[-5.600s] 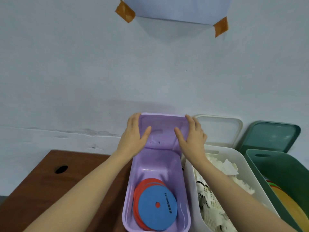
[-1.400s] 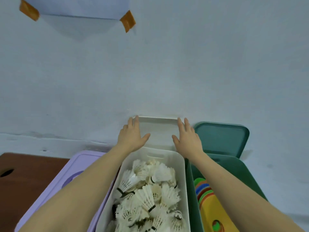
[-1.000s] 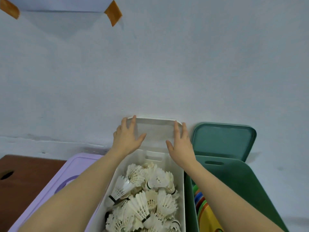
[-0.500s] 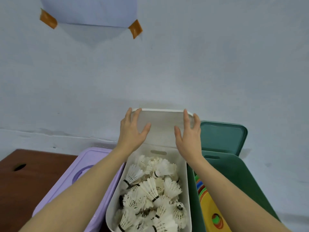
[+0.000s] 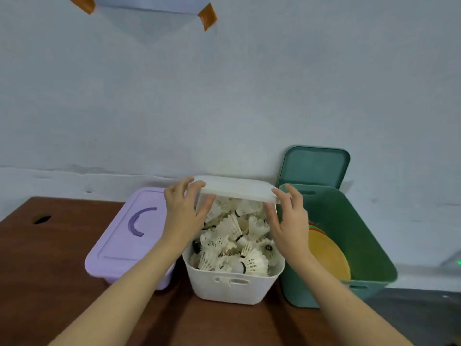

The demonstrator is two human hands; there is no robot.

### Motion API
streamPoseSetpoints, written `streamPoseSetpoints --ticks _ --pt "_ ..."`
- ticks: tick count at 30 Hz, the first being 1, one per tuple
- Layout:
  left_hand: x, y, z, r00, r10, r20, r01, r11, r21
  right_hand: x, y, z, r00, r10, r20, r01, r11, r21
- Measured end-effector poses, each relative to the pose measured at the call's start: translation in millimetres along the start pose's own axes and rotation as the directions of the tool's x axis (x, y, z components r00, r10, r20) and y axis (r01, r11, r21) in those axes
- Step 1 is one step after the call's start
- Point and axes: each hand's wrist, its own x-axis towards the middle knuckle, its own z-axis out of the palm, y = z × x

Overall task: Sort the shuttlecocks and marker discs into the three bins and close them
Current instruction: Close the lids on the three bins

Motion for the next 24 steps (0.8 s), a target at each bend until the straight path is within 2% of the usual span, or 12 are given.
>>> streamPoseSetpoints --ticks 3,9,13,17,24 --pt "-41 -11 0 0.996 0.074 0.043 -0.076 0.996 0.037 -36 5 1 1.0 0.009 0.019 -0.009 1.0 -0.007" --pt "-98 -31 5 0.982 0.147 0.119 -0.163 0.978 0.134 -88 15 4 0.981 0.058 0.185 -0.022 0.981 -0.191" --pt "-124 -39 6 0.974 0.136 0.18 -0.161 0.978 0.132 -116 16 7 0.962 0.112 0.248 -0.069 0.982 -0.175" --pt "-129 -41 4 0.972 0.098 0.215 -0.129 0.983 0.133 -124 12 12 0.962 0.121 0.245 -0.083 0.984 -0.161" --pt "-146 -46 -9 0.956 0.126 0.263 -0.184 0.961 0.207 -133 13 12 0.951 0.095 0.295 -0.014 0.964 -0.266"
